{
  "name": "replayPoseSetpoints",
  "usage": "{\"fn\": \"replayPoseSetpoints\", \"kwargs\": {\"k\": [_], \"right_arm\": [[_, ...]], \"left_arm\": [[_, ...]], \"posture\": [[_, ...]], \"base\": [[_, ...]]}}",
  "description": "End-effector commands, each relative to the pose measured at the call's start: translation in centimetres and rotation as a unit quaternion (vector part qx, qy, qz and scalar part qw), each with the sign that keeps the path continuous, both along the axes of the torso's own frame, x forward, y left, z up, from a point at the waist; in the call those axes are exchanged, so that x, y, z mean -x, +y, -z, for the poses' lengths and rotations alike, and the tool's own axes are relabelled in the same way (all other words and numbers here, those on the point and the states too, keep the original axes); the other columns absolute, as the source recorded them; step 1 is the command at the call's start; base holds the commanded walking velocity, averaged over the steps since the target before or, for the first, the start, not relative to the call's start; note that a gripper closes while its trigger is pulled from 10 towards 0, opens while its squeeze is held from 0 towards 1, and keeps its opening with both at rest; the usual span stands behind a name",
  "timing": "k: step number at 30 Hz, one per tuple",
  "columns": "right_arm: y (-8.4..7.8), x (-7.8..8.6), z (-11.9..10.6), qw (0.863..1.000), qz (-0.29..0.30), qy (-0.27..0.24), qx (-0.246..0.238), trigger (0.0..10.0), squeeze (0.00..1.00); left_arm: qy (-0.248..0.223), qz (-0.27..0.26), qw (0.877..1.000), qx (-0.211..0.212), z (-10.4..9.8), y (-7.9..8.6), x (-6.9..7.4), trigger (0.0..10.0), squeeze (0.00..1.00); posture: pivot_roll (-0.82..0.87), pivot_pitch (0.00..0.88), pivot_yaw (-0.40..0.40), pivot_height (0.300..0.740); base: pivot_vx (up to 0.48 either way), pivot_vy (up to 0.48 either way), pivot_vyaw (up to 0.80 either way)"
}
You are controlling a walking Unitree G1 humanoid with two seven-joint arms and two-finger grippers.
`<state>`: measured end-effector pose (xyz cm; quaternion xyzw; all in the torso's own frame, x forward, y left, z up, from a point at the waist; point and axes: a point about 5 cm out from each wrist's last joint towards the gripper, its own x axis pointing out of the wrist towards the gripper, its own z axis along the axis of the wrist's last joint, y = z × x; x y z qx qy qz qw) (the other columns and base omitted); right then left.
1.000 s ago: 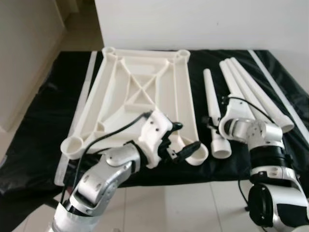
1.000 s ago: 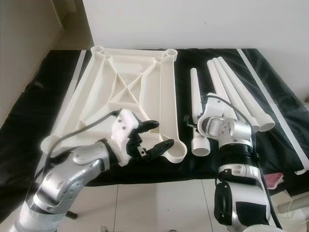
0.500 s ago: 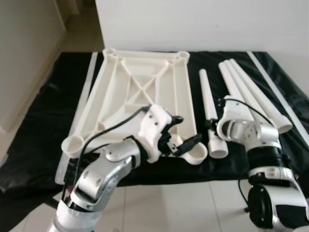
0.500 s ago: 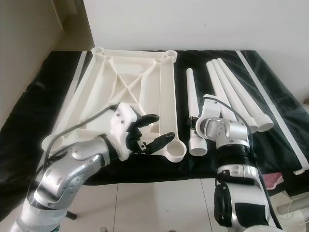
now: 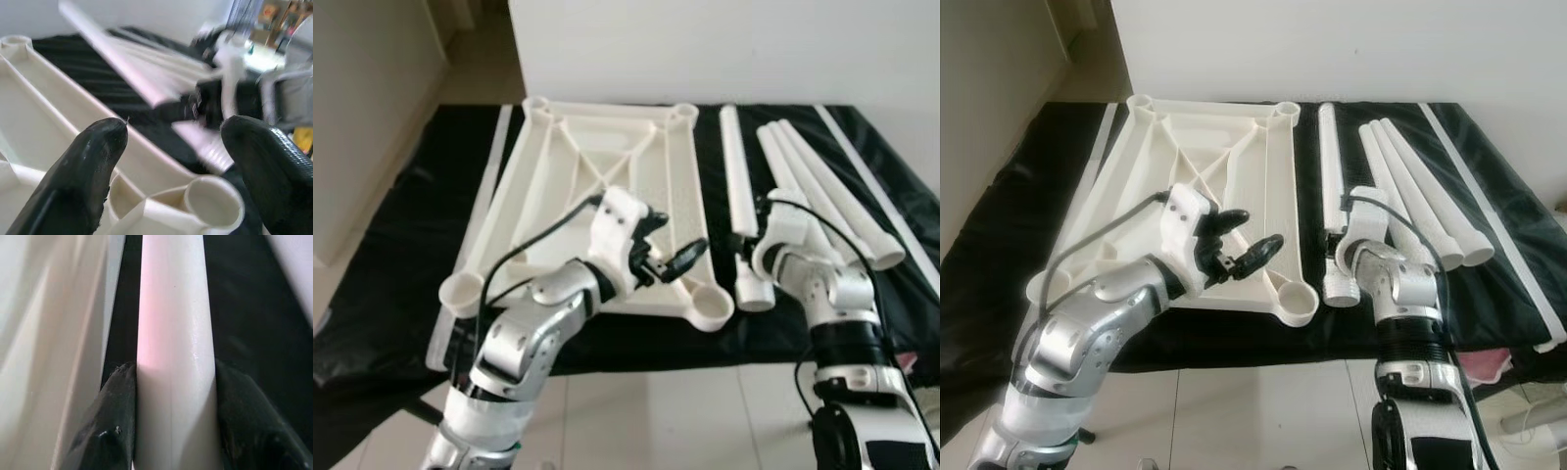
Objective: Building children table
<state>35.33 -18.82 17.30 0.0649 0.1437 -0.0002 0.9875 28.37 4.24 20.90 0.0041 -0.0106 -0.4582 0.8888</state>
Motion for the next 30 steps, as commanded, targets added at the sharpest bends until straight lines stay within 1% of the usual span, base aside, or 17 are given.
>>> {"fn": "replayPoseSetpoints", "kwargs": {"k": [1, 4, 5, 7, 8, 9, 10, 12, 14, 17, 18, 20, 22, 23, 26, 28, 30], "right_arm": [[-0.1, 0.1, -0.6, 1.000, 0.008, -0.023, 0.006, 10.0, 0.00], [0.0, 0.5, -1.2, 0.997, 0.020, -0.066, 0.021, 10.0, 0.00], [0.0, 0.5, -1.2, 0.997, 0.020, -0.066, 0.021, 10.0, 0.00], [0.2, 0.9, -2.0, 0.992, 0.022, -0.118, 0.027, 10.0, 0.00], [0.2, 0.9, -2.0, 0.992, 0.022, -0.118, 0.027, 10.0, 0.00], [0.3, 1.3, -2.4, 0.989, 0.017, -0.144, 0.027, 10.0, 0.00], [1.0, 2.1, -3.3, 0.981, -0.015, -0.192, 0.021, 10.0, 0.00], [1.3, 2.5, -3.6, 0.977, -0.031, -0.211, 0.018, 10.0, 0.00], [1.3, 2.5, -3.6, 0.977, -0.031, -0.211, 0.018, 10.0, 0.00], [1.8, 3.1, -4.0, 0.970, -0.059, -0.235, 0.003, 10.0, 0.00], [2.1, 3.5, -4.2, 0.966, -0.080, -0.245, -0.013, 10.0, 0.00], [3.5, 5.3, -4.6, 0.944, -0.174, -0.272, -0.069, 10.0, 0.00], [3.5, 5.3, -4.6, 0.944, -0.174, -0.272, -0.069, 10.0, 0.00], [4.0, 6.0, -4.6, 0.934, -0.210, -0.277, -0.087, 10.0, 0.00], [4.5, 6.8, -4.4, 0.925, -0.241, -0.278, -0.093, 10.0, 0.00], [5.5, 8.0, -3.8, 0.910, -0.302, -0.264, -0.104, 10.0, 0.00], [5.5, 8.0, -3.8, 0.910, -0.302, -0.264, -0.104, 10.0, 0.00]], "left_arm": [[0.009, -0.015, 1.000, -0.017, 0.5, 0.0, -0.4, 10.0, 0.00], [0.023, -0.039, 0.998, -0.035, 0.8, 0.3, -1.7, 10.0, 0.00], [0.023, -0.039, 0.998, -0.035, 0.8, 0.3, -1.7, 10.0, 0.00], [0.034, -0.066, 0.996, -0.049, 0.9, 0.8, -3.0, 10.0, 0.00], [0.034, -0.066, 0.996, -0.049, 0.9, 0.8, -3.0, 10.0, 0.00], [0.047, -0.084, 0.995, -0.039, 0.7, 1.2, -3.7, 10.0, 0.00], [0.070, -0.106, 0.992, -0.013, 0.3, 1.8, -4.9, 10.0, 0.00], [0.081, -0.112, 0.990, -0.002, 0.1, 2.0, -5.4, 10.0, 0.00], [0.081, -0.112, 0.990, -0.002, 0.1, 2.0, -5.4, 10.0, 0.00], [0.085, -0.125, 0.988, 0.008, -0.4, 2.2, -6.2, 10.0, 0.00], [0.088, -0.129, 0.988, 0.015, -0.8, 2.3, -6.7, 10.0, 0.00], [0.089, -0.133, 0.987, 0.032, -1.9, 2.5, -7.7, 10.0, 0.00], [0.089, -0.133, 0.987, 0.032, -1.9, 2.5, -7.7, 10.0, 0.00], [0.094, -0.135, 0.986, 0.039, -2.2, 2.6, -8.1, 10.0, 0.00], [0.099, -0.131, 0.985, 0.047, -2.5, 2.5, -8.4, 10.0, 0.00], [0.111, -0.097, 0.987, 0.066, -3.5, 1.8, -8.5, 10.0, 0.00], [0.111, -0.097, 0.987, 0.066, -3.5, 1.8, -8.5, 10.0, 0.00]], "posture": [[0.00, 0.050, -0.034, 0.740], [0.00, 0.042, -0.032, 0.740], [0.00, 0.042, -0.032, 0.740], [-0.01, 0.035, -0.021, 0.740], [-0.01, 0.035, -0.021, 0.740], [-0.01, 0.035, -0.021, 0.740], [-0.02, 0.026, -0.014, 0.740], [-0.02, 0.023, -0.014, 0.740], [-0.02, 0.023, -0.014, 0.740], [-0.03, 0.019, -0.013, 0.740], [-0.03, 0.016, -0.014, 0.740], [-0.04, 0.011, -0.010, 0.740], [-0.04, 0.011, -0.010, 0.740], [-0.04, 0.008, -0.008, 0.740], [-0.04, 0.002, -0.005, 0.740], [-0.05, 0.000, -0.001, 0.740], [-0.05, 0.000, -0.001, 0.740]], "base": [[0.000, 0.000, 0.00], [0.000, 0.000, 0.00], [0.000, 0.000, 0.00], [0.000, 0.000, 0.00], [0.000, 0.000, 0.00], [0.000, 0.000, 0.00], [0.000, 0.000, 0.00], [0.000, 0.000, 0.00], [0.000, 0.000, 0.00], [0.000, 0.000, 0.00], [0.000, 0.000, 0.00], [0.000, 0.000, 0.00], [0.000, 0.000, 0.00], [0.000, 0.000, 0.00], [0.000, 0.000, 0.00], [0.000, 0.000, 0.00], [0.000, 0.000, 0.00]]}}
